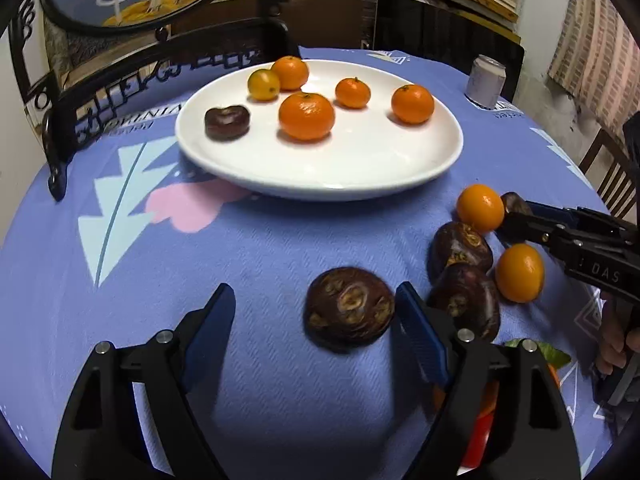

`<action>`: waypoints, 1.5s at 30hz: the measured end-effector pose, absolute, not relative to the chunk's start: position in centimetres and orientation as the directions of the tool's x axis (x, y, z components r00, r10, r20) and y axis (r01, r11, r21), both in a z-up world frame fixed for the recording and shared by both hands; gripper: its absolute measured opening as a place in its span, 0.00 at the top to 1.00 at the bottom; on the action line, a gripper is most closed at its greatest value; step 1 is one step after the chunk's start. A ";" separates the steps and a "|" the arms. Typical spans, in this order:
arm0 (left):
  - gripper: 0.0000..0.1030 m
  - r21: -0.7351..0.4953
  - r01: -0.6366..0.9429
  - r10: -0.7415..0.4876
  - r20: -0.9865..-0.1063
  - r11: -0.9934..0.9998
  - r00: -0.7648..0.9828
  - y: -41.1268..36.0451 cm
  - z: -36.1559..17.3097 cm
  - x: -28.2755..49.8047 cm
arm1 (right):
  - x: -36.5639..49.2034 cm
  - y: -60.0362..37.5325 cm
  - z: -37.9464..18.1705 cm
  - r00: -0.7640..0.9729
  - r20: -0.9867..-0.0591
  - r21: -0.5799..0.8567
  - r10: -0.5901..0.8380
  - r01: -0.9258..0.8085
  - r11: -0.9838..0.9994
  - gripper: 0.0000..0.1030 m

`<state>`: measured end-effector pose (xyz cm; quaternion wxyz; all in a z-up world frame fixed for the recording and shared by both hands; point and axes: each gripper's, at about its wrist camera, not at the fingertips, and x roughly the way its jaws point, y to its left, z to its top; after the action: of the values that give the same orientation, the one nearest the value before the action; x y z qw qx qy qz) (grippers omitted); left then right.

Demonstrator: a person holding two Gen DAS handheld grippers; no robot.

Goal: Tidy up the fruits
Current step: 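Grasp another brown date with the left gripper while the right gripper grasps a dark round dried fruit, then carry both dark fruits over the white plate and open both grippers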

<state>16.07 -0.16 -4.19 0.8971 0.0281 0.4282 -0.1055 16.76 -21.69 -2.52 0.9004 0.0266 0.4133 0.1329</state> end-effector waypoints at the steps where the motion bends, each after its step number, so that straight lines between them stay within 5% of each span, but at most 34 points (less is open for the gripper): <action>1: 0.24 -0.037 0.219 -0.167 -0.772 0.975 0.613 0.0 -4.2 15.7 | 16.7 -21.7 -2.5 0.624 -0.737 0.157 0.261 -0.217 0.963 0.58; 13: 0.59 -0.034 0.263 -0.197 -0.755 0.964 0.626 -0.4 -3.9 15.1 | 16.3 -21.6 -2.6 0.636 -0.732 0.132 0.246 -0.222 0.966 0.58; 25: 0.59 -0.060 0.212 -0.191 -0.707 0.975 0.681 1.4 -2.0 14.2 | 15.1 -22.6 -2.0 0.642 -0.721 0.161 0.261 -0.212 0.964 0.58; 31: 0.59 -0.071 0.186 -0.187 -0.649 0.980 0.738 2.4 0.7 13.1 | 12.7 -23.5 1.3 0.700 -0.641 0.223 0.313 -0.221 0.949 0.59; 45: 0.59 -0.100 0.156 -0.182 -0.668 0.983 0.722 0.7 2.6 22.2 | 20.3 -17.2 5.7 0.696 -0.610 0.224 0.380 -0.308 0.925 0.59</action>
<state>22.21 0.73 2.62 0.9276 -0.0183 0.3617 -0.0911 20.35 -17.23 5.66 0.9194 0.0525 0.3422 0.1869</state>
